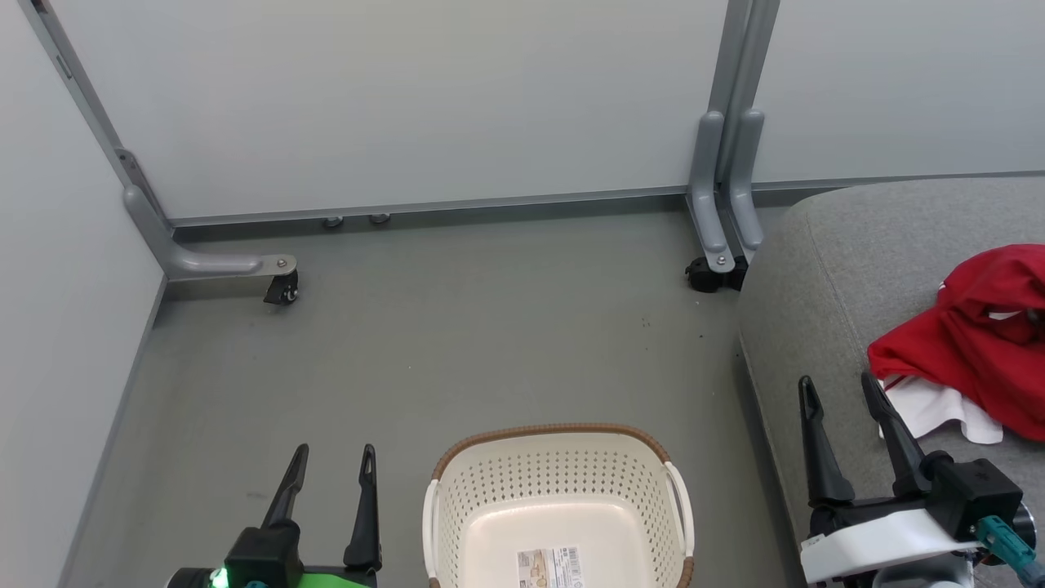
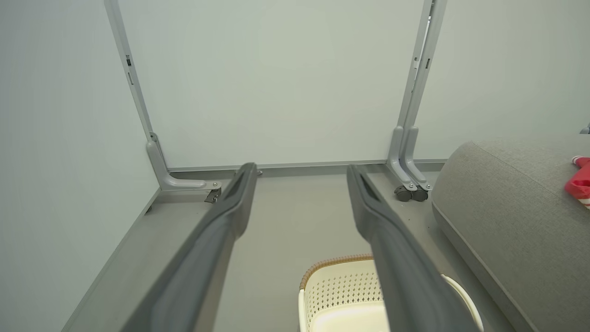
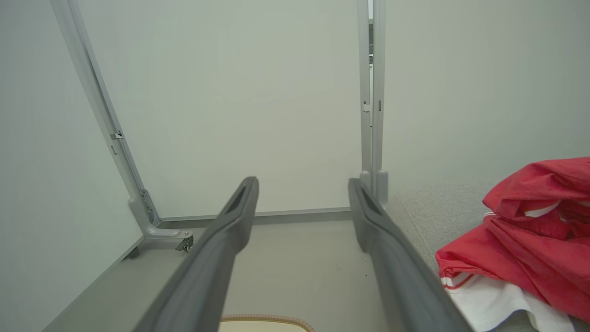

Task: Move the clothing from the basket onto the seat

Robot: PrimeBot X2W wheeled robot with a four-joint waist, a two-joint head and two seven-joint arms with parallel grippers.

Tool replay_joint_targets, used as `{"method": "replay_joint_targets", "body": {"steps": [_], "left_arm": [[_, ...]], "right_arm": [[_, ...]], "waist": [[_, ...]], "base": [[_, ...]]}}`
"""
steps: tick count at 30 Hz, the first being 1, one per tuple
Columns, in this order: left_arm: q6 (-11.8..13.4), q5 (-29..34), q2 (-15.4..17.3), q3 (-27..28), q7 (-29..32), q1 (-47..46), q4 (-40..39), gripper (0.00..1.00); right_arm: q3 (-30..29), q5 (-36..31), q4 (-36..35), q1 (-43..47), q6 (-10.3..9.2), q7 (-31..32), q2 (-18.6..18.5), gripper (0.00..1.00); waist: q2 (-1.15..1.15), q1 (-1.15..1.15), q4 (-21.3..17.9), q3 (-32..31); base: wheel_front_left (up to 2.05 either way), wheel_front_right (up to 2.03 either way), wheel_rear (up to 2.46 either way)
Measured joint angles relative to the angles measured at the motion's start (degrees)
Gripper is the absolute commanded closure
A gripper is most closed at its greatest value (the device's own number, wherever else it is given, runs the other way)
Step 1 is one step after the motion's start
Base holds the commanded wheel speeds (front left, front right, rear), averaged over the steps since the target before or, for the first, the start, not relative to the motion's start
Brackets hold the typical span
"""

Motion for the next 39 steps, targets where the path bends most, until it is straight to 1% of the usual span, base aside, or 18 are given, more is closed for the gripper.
{"method": "replay_joint_targets", "body": {"steps": [3, 6, 10, 16, 17, 22, 39], "left_arm": [[0.00, -0.12, 0.00, 0.22, 0.00, 0.00, -0.02, 0.00], [-0.89, -1.44, 0.00, 0.22, 0.00, 0.01, -0.07, 0.00], [-1.33, -1.62, 0.00, 0.32, 0.00, 0.01, 0.10, 0.00], [-1.59, -2.00, 0.00, 0.70, 0.00, 0.02, -0.05, 0.00], [-1.58, -1.89, 0.00, 0.87, 0.00, 0.03, -0.68, 1.00], [-1.58, -2.33, -0.04, 0.54, 0.02, 0.68, 1.57, 1.00], [-2.65, -20.93, 0.36, 2.66, 3.98, -0.51, 2.27, 1.00]], "right_arm": [[0.08, 0.00, 0.00, 0.01, 0.00, 0.00, 0.01, 0.00], [0.14, 0.00, 0.00, 0.01, 0.00, 0.00, 0.03, 0.00], [0.20, 0.00, 0.00, 0.00, 0.00, 0.00, 0.04, 0.00], [0.40, -0.02, 0.03, -0.06, 0.00, 0.00, 0.04, 0.00], [0.41, -0.02, 0.03, -0.07, 0.00, 0.00, 0.05, 1.00], [0.56, 0.35, 2.54, 1.19, 0.01, 0.13, 0.43, 1.00], [0.01, 18.78, 4.79, -0.57, 0.00, 4.09, -0.02, 1.00]], "waist": [[0.00, 0.00, 0.22, 0.07], [0.00, 0.00, 0.37, 0.13], [0.00, 0.00, 0.44, 0.26], [0.00, 0.00, 0.24, 0.47], [0.00, 0.00, 0.20, 0.50], [0.00, 0.00, 0.15, 0.54], [0.00, 0.00, -0.37, 1.10]], "base": [[0.00, 0.00, 0.00], [0.00, 0.00, 0.00], [0.00, 0.00, 0.00], [0.00, 0.00, 0.00], [0.00, 0.00, 0.00], [0.00, 0.00, 0.00], [0.00, 0.00, 0.00]]}}
